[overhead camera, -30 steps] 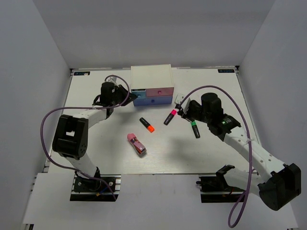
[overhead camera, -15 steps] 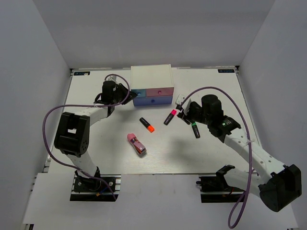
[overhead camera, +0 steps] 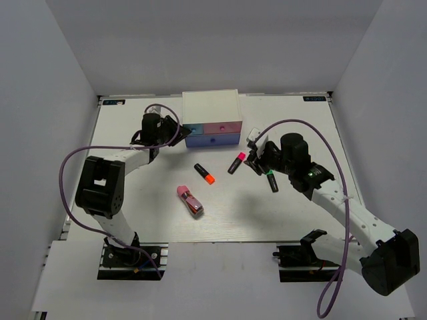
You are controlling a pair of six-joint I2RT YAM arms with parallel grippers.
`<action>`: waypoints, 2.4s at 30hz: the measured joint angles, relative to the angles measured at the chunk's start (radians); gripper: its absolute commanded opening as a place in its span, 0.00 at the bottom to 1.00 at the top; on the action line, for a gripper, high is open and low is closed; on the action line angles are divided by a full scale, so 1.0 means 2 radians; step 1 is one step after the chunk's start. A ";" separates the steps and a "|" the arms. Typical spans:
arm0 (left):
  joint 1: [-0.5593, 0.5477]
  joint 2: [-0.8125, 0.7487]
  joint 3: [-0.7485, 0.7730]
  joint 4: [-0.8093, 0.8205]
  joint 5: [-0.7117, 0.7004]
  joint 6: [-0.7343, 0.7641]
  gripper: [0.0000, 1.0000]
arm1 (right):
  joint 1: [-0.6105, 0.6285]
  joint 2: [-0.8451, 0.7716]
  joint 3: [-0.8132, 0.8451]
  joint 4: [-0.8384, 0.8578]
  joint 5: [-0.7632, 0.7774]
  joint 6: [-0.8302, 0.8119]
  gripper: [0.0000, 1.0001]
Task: Sort the stationery into containers
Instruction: Close the drawer in the storage box, then open the drawer in the storage box.
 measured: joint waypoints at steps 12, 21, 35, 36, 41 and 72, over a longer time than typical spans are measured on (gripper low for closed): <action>0.001 -0.173 -0.145 -0.031 0.028 0.043 0.72 | 0.000 0.060 -0.001 0.052 0.006 0.163 0.54; 0.002 -0.326 -0.237 -0.065 0.030 0.033 1.00 | -0.001 0.125 -0.001 0.123 0.076 0.343 0.45; 0.002 -0.366 -0.301 -0.091 0.028 -0.027 1.00 | -0.004 0.288 0.066 0.205 0.081 0.494 0.43; 0.002 -0.366 -0.301 -0.094 0.028 -0.027 1.00 | -0.004 0.298 0.075 0.208 0.081 0.500 0.45; 0.002 -0.379 -0.301 -0.113 0.028 -0.026 1.00 | -0.008 0.341 0.118 0.232 0.080 0.521 0.51; 0.002 -0.441 -0.320 -0.166 0.021 -0.027 1.00 | -0.027 0.423 0.177 0.270 0.087 0.551 0.45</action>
